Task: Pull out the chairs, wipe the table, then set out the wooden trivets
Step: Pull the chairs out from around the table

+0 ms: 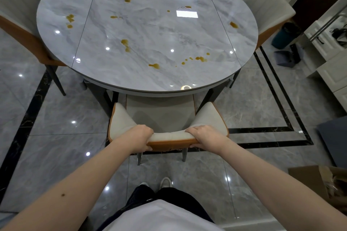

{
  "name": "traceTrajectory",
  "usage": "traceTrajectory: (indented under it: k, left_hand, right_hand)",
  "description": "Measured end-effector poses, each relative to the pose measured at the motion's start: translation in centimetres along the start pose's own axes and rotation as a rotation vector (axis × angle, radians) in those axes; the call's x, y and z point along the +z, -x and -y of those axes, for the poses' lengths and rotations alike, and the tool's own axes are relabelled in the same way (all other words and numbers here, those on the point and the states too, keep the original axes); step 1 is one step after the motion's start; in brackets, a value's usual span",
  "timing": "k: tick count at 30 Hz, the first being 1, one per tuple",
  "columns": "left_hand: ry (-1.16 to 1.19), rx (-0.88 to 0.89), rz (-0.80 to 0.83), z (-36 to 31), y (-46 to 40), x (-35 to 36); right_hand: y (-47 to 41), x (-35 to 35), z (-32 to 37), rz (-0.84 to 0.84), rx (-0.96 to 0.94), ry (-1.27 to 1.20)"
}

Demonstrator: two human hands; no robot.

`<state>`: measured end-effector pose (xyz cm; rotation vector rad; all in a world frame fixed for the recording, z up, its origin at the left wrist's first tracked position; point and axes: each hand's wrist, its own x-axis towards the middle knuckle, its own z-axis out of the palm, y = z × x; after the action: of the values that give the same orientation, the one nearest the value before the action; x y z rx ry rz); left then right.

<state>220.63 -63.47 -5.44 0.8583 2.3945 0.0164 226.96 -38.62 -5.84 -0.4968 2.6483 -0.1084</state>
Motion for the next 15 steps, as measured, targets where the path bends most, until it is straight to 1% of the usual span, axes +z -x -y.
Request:
traceTrajectory:
  k: [6, 11, 15]
  left_hand:
    - [0.008, -0.012, 0.008, -0.1, -0.1, 0.0]
    - [-0.020, -0.002, 0.097, -0.6, -0.4, -1.0]
    - [0.054, 0.070, 0.151, -1.3, -1.2, -2.4]
  right_hand:
    - [0.1, -0.1, 0.0, 0.003, -0.003, 0.013]
    - [0.2, -0.4, 0.1, 0.034, -0.001, 0.017]
    - [1.0, -1.6, -0.2, 0.067, -0.004, -0.009]
